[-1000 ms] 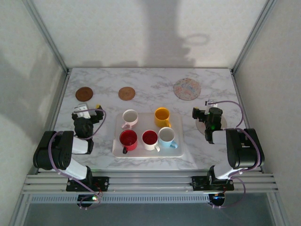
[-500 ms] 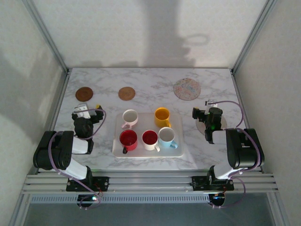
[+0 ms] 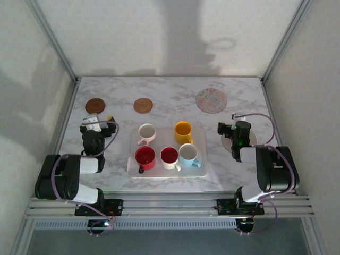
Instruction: Place the cup by the coaster
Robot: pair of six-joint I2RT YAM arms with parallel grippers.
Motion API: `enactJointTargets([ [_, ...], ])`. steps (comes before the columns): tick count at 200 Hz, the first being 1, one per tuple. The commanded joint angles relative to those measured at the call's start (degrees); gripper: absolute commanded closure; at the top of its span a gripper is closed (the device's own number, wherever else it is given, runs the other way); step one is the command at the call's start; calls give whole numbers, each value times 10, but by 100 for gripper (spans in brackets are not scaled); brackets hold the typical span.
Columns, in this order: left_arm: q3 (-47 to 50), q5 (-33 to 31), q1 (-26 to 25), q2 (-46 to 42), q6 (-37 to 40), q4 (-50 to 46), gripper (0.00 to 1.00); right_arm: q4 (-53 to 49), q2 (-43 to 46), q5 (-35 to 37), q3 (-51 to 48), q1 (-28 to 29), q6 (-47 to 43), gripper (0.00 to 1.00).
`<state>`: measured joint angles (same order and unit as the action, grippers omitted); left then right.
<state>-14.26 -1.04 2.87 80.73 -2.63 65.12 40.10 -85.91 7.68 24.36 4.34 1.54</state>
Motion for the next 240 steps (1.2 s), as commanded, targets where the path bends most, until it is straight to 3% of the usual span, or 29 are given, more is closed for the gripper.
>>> enactJointTargets([
  [1, -20, -13, 0, -59, -7, -66, 0, -75, 47, 27, 42, 10, 0, 1],
  [44, -123, 43, 0, -177, -1, -273, 0, -273, 132, 56, 119, 27, 48, 1],
  [123, -341, 75, 0, -223, 12, -609, 0, -550, 238, -120, 261, 57, 76, 1],
  [178, -411, 57, 0, -201, -56, -733, 0, -653, 255, -217, 317, 88, 72, 1],
  [240, -427, 77, 0, -168, -103, -840, 0, -679, 236, -262, 336, 126, 92, 1],
])
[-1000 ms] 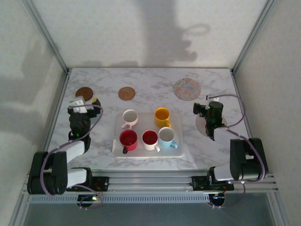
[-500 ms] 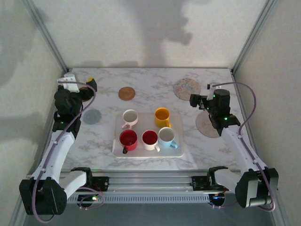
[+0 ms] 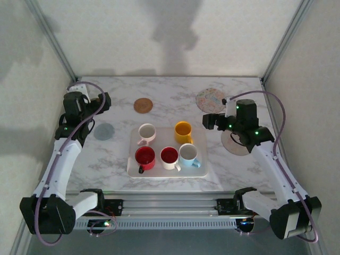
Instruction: Place the cup by the coaster
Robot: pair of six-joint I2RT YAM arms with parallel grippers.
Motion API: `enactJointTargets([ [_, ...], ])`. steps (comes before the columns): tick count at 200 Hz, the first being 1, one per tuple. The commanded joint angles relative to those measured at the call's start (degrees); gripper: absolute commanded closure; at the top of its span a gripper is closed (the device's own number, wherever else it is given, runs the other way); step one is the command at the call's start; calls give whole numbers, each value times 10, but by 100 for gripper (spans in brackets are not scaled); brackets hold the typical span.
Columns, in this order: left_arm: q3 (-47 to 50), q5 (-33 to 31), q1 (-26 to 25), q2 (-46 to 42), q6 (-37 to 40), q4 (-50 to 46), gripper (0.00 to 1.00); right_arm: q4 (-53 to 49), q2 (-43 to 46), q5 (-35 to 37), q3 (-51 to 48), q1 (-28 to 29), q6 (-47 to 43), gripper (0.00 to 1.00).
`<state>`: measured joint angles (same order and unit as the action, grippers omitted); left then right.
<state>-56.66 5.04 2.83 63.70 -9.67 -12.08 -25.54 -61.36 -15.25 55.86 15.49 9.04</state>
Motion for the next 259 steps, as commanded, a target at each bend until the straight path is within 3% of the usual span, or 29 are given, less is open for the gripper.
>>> enactJointTargets([
  [1, -2, 17, 1, 2, -33, -70, 0, -23, -10, -33, 21, 15, 17, 1],
  [83, 31, 2, 1, 33, -54, -120, 1, -31, -52, -13, 37, 71, 16, 1],
  [164, -12, 61, 0, 114, -51, -96, 1, -11, -82, -6, 34, 94, 33, 1],
  [196, -38, 88, -1, 158, -49, -86, 15, 0, -94, -4, 31, 96, 38, 1],
  [229, -66, 113, -8, 210, -44, -74, 38, 14, -113, -1, 31, 97, 42, 1],
  [259, -99, 112, -22, 261, -32, -67, 48, 29, -130, 8, 34, 97, 44, 1],
])
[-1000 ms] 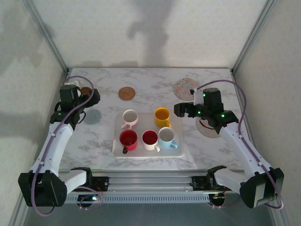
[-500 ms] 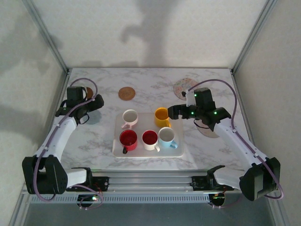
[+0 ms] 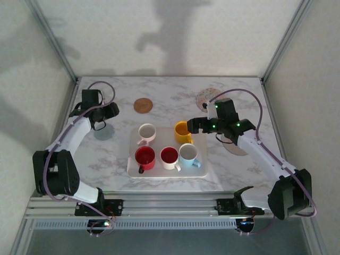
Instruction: Place the cup by the coaster
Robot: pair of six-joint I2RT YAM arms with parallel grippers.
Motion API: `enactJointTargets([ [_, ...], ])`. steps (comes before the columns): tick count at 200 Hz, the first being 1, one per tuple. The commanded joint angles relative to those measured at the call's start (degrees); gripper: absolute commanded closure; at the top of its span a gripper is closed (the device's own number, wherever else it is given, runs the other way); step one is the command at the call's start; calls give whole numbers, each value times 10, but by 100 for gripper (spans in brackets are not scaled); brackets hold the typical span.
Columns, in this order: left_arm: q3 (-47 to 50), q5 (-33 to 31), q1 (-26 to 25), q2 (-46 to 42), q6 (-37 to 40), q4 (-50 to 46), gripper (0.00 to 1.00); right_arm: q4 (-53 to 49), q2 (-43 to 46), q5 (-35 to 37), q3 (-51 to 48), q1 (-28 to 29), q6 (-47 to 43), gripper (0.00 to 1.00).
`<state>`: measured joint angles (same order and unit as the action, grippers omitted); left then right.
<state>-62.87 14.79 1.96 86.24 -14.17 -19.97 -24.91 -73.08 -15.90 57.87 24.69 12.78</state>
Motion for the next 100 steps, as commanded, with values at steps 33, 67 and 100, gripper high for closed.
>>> enactJointTargets([
  [33, -86, 14, -32, 104, 20, 13, 63, 49, -31, 19, 18, 4, 1, 1],
  [67, -155, -7, -56, 183, 26, 2, 98, 77, -43, 27, 22, 5, 2, 1],
  [100, -222, -12, -78, 246, 38, -7, 100, 91, -51, 59, 27, 5, 12, 1],
])
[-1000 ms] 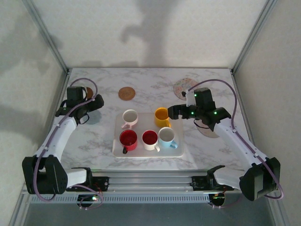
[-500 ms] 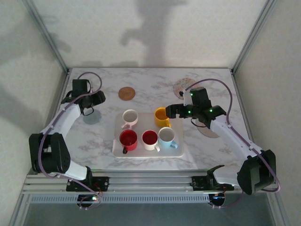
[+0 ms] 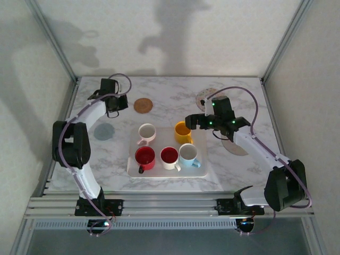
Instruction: Place the cup by the coaster
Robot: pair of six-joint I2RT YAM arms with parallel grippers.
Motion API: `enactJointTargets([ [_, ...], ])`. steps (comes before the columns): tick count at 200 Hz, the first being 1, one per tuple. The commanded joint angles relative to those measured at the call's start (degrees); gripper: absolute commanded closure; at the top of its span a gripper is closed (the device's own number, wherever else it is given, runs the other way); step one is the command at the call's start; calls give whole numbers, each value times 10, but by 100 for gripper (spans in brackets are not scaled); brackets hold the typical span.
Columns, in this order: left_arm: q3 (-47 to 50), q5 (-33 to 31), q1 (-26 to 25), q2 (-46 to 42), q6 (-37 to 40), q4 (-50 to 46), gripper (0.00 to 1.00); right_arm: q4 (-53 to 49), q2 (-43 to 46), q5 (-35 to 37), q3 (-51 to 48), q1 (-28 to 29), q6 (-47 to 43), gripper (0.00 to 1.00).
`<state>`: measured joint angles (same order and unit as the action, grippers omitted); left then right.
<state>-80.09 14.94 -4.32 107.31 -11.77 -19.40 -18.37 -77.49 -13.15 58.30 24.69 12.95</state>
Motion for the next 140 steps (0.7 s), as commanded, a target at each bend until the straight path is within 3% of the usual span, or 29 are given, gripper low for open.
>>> enactJointTargets([
  [1, -52, -13, -16, 37, 14, -13, 100, 27, -7, 33, 22, 5, 11, 1],
  [140, -314, -25, -63, 287, 29, -85, 100, 66, -32, 109, 15, 5, 19, 1],
])
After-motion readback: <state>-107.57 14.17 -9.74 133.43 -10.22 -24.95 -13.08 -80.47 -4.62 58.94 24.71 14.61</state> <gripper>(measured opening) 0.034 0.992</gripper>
